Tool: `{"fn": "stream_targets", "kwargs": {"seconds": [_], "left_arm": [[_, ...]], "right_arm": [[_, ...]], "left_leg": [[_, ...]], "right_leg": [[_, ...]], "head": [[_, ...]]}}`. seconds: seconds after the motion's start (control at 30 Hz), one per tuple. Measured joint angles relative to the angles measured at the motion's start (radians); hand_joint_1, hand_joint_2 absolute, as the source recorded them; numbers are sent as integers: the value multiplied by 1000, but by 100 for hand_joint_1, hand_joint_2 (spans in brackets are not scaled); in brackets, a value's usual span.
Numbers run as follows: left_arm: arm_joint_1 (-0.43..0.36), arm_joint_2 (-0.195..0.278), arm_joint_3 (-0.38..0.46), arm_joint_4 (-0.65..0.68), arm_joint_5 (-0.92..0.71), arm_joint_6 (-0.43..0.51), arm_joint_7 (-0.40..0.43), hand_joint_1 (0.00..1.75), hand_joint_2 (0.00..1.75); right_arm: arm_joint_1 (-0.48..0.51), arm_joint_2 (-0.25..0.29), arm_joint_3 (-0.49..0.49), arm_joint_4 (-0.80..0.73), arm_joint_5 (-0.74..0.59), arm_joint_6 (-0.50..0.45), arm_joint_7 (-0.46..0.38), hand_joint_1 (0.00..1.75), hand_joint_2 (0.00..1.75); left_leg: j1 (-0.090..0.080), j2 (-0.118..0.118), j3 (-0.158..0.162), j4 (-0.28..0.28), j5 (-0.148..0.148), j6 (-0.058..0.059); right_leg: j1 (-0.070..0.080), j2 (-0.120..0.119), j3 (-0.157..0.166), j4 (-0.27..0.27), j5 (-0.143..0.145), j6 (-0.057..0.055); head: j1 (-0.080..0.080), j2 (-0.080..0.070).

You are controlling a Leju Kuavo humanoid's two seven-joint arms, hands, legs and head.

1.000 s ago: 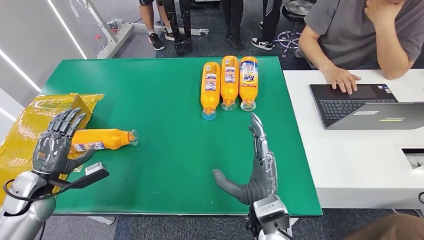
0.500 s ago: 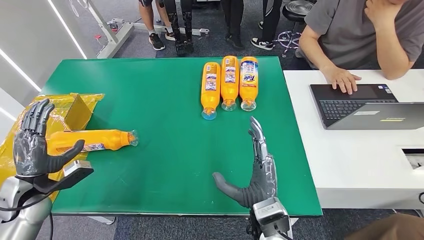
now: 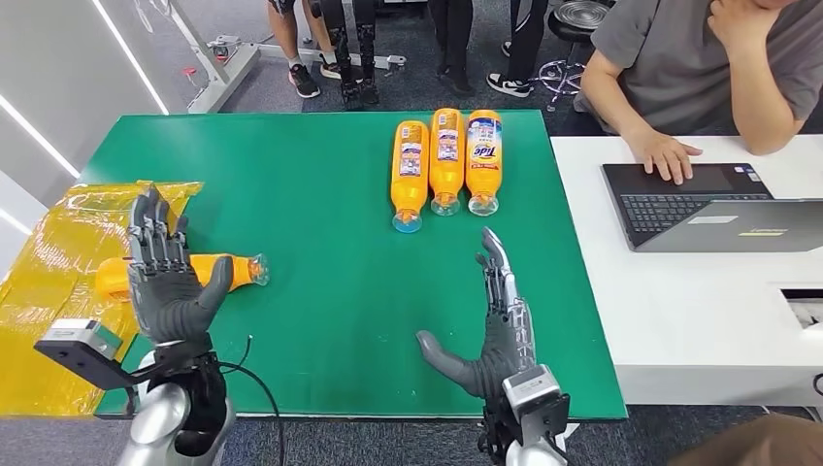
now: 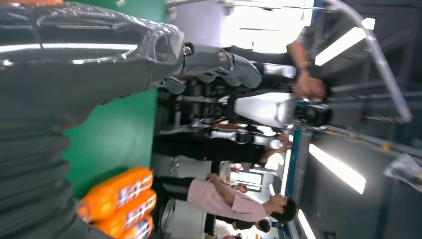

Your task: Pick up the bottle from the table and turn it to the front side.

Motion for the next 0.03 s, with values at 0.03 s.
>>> {"fn": "stream_targets", "kwargs": {"seconds": [0.03], "left_arm": [[4, -9, -7, 0, 2, -2, 0, 0, 175]], "right_arm": [[-2, 0, 0, 0, 2, 2, 4, 0, 175]], "left_leg": [[0, 0, 0, 0, 0, 0]], "right_leg": [[0, 0, 0, 0, 0, 0]], "head": [[0, 0]]}}
